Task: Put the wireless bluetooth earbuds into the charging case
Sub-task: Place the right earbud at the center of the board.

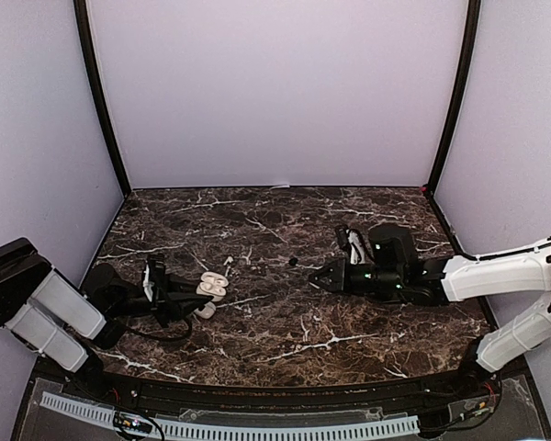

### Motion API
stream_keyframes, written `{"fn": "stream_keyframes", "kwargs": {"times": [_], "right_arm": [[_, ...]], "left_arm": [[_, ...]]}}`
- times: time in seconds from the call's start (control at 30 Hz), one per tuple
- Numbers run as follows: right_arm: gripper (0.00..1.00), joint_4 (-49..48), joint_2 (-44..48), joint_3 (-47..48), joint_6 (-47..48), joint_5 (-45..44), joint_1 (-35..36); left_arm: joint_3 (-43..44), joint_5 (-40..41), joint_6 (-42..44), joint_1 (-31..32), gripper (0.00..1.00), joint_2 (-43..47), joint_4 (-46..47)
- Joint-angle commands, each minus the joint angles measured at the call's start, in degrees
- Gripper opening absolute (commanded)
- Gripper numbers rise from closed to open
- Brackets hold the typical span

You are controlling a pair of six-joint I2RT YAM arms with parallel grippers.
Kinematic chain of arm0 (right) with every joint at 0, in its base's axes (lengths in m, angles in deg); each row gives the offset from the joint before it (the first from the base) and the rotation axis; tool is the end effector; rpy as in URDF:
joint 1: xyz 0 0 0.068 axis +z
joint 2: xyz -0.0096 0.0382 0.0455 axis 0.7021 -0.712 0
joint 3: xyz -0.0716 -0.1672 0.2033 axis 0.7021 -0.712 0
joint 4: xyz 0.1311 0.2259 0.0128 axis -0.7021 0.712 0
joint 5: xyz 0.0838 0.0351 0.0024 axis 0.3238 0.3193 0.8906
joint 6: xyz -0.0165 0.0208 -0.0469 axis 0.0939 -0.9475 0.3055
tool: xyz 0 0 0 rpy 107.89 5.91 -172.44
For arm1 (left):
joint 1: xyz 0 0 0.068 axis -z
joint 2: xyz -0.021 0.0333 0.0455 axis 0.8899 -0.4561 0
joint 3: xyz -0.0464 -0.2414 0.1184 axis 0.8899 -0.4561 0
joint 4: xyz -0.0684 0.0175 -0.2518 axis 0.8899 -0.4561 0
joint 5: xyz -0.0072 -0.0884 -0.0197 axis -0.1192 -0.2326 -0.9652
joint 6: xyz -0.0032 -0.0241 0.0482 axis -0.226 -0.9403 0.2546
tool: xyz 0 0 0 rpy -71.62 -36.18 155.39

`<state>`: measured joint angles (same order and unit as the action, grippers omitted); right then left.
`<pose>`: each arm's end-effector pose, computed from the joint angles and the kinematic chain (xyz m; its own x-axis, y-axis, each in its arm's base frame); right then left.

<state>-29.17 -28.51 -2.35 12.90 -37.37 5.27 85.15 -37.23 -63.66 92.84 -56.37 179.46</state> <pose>0.1803 0.2241 0.2019 -0.8544 0.1584 -0.4948 -0.3090 0.6107 0.7291 0.1506 -0.1186 0.1691 0.0637 -0.1360 -0.9887 0.9862 0.1604 0.0415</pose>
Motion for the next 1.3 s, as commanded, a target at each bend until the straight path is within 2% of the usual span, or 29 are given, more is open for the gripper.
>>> {"fn": "stream_keyframes", "kwargs": {"times": [0.0,0.13,0.33,0.57,0.87,1.1,1.17,1.27], "right_arm": [[0.01,-12.99,4.0,-2.95,12.31,9.75,-0.21],[0.02,-17.76,6.62,-4.47,17.25,18.9,-0.12],[0.04,-26.13,8.16,-5.87,21.29,32.77,0.52],[0.04,-22.03,6.36,-2.25,29.83,38.47,3.98],[0.04,-27.46,4.35,-2.59,33.16,47.16,6.87],[0.04,-19.53,3.61,-0.23,38.66,45.84,7.17],[0.04,-13.93,3.22,1.24,41.45,42.23,7.17],[0.03,-2.98,2.13,3.58,46.12,31.82,7.17]], "left_arm": [[0.18,-3.38,2.5,0.67,0.01,-1.61,4.3],[-1.13,-4.51,1.33,0.74,0.01,-5.39,13.16],[-0.73,-7.58,4.59,2.65,0.0,-6.28,13.42],[-1.65,-7.99,10.75,5.42,0.0,-6.32,13.42],[-2.27,-8.94,14.07,6.92,0.0,-5.13,13.4],[-2.6,-9.47,15.24,7.68,0.0,-4.49,13.37],[-2.71,-9.46,15.61,7.72,0.0,-4.45,13.37],[-2.89,-9.51,16.27,7.82,0.0,-4.43,13.36]]}}
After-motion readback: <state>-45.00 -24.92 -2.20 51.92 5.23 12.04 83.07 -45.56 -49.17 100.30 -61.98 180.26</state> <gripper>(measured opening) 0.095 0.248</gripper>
